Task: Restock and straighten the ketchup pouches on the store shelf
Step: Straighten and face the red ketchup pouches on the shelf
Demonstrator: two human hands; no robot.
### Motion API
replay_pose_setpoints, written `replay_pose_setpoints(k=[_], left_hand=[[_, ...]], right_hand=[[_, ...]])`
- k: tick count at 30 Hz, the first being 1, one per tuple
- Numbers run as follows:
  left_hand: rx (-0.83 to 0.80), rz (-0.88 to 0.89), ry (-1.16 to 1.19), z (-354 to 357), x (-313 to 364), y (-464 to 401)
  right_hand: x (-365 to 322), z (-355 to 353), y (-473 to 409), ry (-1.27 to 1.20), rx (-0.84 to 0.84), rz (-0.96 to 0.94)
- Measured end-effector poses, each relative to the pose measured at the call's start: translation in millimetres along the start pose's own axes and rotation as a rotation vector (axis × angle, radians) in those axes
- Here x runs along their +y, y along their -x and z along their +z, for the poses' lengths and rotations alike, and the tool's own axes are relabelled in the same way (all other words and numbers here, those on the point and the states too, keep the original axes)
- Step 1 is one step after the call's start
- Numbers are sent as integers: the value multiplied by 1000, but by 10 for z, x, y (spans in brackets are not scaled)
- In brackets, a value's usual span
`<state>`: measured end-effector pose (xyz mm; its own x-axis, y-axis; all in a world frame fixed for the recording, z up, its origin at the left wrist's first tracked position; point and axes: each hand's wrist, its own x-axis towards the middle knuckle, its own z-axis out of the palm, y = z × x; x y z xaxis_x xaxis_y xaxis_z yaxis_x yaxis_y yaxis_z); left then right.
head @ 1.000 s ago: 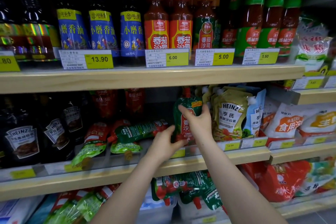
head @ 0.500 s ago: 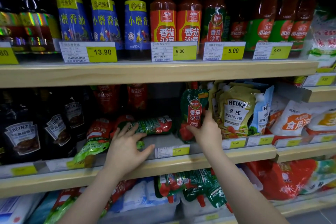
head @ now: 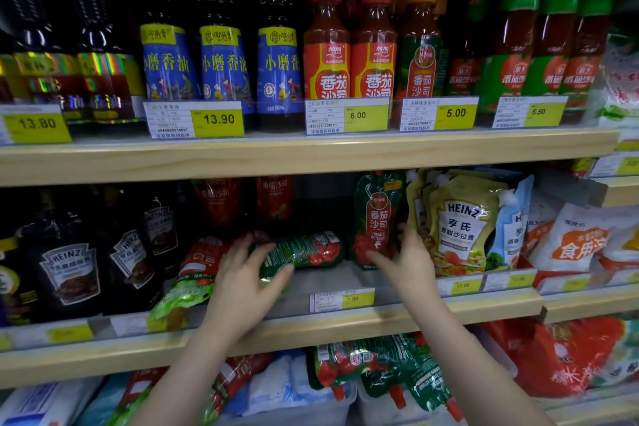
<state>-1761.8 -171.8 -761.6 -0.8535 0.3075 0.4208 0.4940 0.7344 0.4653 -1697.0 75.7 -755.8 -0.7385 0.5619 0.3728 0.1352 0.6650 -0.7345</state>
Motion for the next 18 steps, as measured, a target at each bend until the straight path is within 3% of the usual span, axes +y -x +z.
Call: replay_pose_setpoints(k=[5, 8, 12, 14, 18], left_hand=[[-63, -153, 68, -22, -61, -64], [-19, -161, 60, -54, -25, -95], [-133, -209, -74, -125, 89, -121], [-108, -142, -160, -150, 154, -74], [-64, 185, -222, -100, 269, 115]], right_hand=[[230, -75, 446, 184, -58, -269], [301, -69, 511, 285, -81, -314], [302, -58, 522, 321, -86, -343], [297, -59, 531, 298, -80, -357], [295, -71, 536, 262, -77, -365]])
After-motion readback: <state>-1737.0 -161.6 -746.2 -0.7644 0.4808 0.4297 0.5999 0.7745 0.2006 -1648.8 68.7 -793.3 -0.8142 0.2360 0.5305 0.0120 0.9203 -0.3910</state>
